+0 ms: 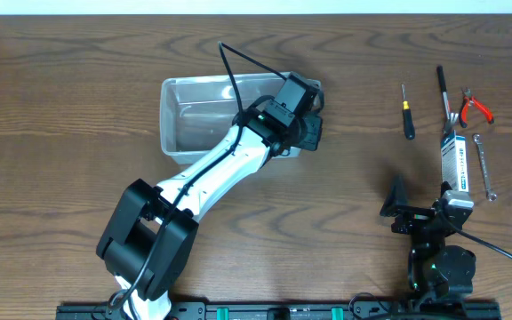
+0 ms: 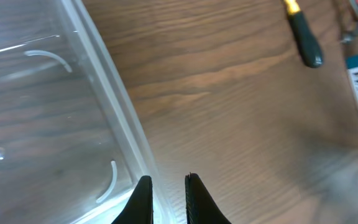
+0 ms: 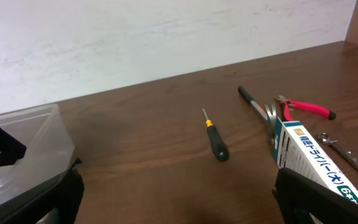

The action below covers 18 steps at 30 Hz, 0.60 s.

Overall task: Pack container
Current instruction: 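Drag the container rightward toward the table center with the left gripper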

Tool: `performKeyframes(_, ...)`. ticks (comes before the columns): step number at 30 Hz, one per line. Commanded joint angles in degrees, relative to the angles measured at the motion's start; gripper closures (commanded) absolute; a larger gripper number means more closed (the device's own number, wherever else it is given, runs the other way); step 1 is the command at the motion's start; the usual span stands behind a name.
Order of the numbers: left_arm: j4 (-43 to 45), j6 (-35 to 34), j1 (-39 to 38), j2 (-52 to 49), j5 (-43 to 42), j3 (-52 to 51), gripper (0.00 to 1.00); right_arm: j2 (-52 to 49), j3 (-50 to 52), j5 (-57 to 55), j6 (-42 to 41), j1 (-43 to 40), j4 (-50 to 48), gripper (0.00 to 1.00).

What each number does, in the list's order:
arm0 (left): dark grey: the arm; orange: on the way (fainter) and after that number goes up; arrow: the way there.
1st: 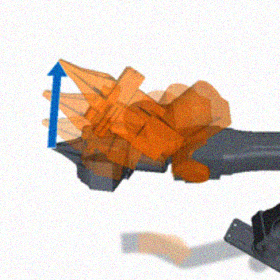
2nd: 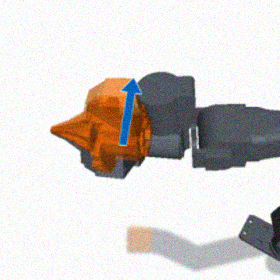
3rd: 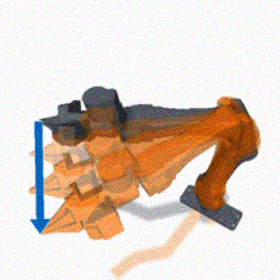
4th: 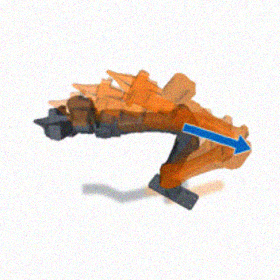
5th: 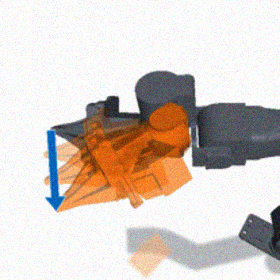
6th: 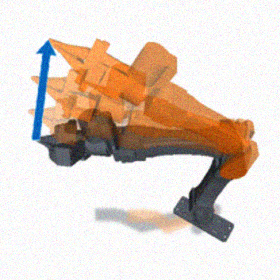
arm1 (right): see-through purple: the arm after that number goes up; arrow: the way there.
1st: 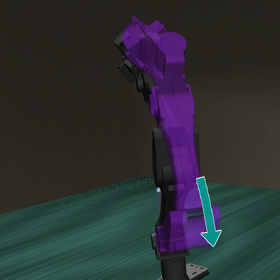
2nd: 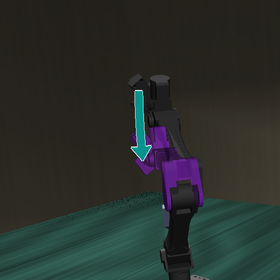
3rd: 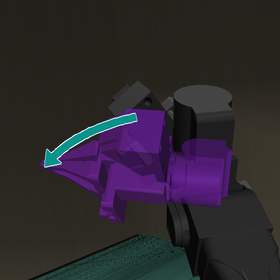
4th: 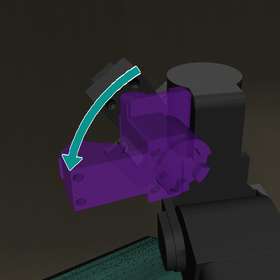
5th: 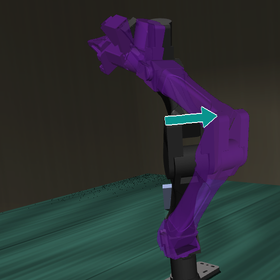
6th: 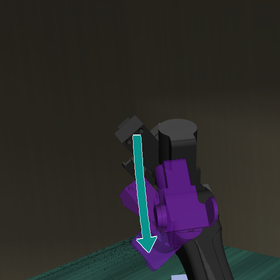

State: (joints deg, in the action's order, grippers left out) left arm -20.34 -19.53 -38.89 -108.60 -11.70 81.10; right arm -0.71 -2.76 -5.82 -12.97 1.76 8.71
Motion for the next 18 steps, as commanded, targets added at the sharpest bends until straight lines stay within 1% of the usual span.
performKeyframes(1, 0.8, -0.3, -0.8, -0.8, -3.3, 1.8, 0.91, 0.3, 0.3, 0.1, 0.4, -0.3, -0.1, 0.01)
performKeyframes(18, 2.9, -0.1, -3.2, -0.8, -8.8, 1.8, 0.91, 0.3, 0.3, 0.1, 0.4, -0.3, -0.1, 0.01)
